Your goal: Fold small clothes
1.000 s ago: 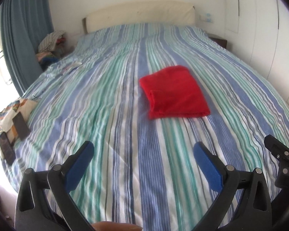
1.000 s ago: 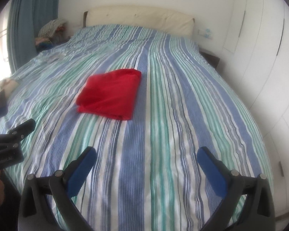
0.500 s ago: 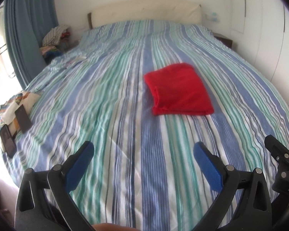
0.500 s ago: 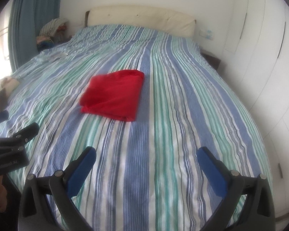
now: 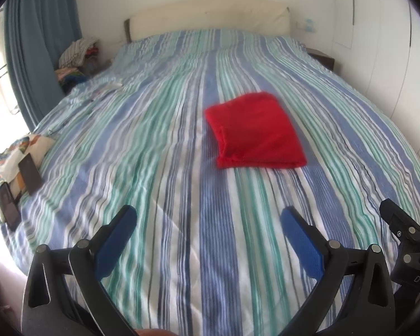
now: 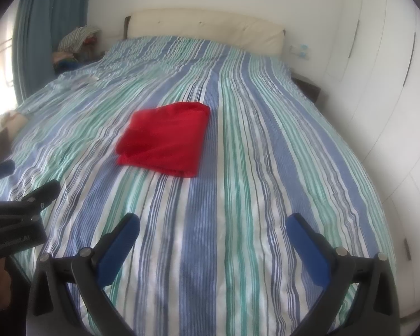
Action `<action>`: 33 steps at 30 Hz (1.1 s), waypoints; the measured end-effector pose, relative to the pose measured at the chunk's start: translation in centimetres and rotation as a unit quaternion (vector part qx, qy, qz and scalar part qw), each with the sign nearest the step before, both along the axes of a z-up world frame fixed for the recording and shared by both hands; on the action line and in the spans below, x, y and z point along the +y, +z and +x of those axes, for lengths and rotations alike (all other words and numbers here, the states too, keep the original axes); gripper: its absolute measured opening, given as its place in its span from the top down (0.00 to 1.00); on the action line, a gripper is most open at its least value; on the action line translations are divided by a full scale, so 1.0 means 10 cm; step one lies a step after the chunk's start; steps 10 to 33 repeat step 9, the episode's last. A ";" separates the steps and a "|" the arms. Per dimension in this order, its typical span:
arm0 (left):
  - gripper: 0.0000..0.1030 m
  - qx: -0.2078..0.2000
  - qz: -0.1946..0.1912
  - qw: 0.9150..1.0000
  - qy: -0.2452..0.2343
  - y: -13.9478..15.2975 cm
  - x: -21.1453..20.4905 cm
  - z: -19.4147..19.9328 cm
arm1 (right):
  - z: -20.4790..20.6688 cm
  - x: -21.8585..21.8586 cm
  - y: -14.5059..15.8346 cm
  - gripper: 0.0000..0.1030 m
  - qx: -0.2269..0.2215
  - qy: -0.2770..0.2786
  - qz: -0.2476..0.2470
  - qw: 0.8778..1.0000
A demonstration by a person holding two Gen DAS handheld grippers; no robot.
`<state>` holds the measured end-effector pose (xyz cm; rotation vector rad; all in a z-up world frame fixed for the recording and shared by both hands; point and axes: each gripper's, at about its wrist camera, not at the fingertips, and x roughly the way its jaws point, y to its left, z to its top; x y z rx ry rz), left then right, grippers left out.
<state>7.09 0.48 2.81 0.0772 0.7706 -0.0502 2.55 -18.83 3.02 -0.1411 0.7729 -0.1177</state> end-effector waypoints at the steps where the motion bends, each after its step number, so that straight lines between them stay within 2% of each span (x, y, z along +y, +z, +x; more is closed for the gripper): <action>1: 0.00 -0.003 0.000 1.000 -0.001 0.01 -0.01 -0.01 | 0.00 -0.01 -0.01 0.00 0.000 0.000 0.001 1.000; 9: 0.00 -0.018 0.008 1.000 -0.009 0.06 -0.08 -0.08 | -0.02 -0.04 -0.05 0.00 0.001 -0.002 0.007 1.000; 33: 0.00 -0.018 0.008 1.000 -0.009 0.06 -0.08 -0.08 | -0.02 -0.04 -0.05 0.00 0.001 -0.002 0.007 1.000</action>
